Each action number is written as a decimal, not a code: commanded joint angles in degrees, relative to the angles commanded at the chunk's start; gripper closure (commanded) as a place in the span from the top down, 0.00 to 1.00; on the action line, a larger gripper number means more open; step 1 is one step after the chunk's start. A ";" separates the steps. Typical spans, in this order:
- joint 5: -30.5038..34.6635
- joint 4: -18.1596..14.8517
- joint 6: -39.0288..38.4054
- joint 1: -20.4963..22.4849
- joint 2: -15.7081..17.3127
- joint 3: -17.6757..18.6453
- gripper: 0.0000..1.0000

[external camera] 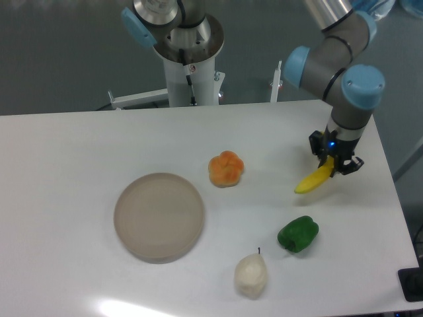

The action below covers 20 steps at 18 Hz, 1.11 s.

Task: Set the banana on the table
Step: 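Lower the held banana onto the table beside the green pepper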

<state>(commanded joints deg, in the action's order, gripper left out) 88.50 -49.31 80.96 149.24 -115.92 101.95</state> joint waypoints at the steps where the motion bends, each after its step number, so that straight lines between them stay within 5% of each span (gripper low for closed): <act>1: -0.09 0.00 -0.89 -0.44 -0.18 0.35 0.27; 20: 0.09 0.44 -2.30 -0.71 -1.32 0.53 0.28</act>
<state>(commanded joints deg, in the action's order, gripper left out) 88.59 -48.87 78.66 148.54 -117.25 102.48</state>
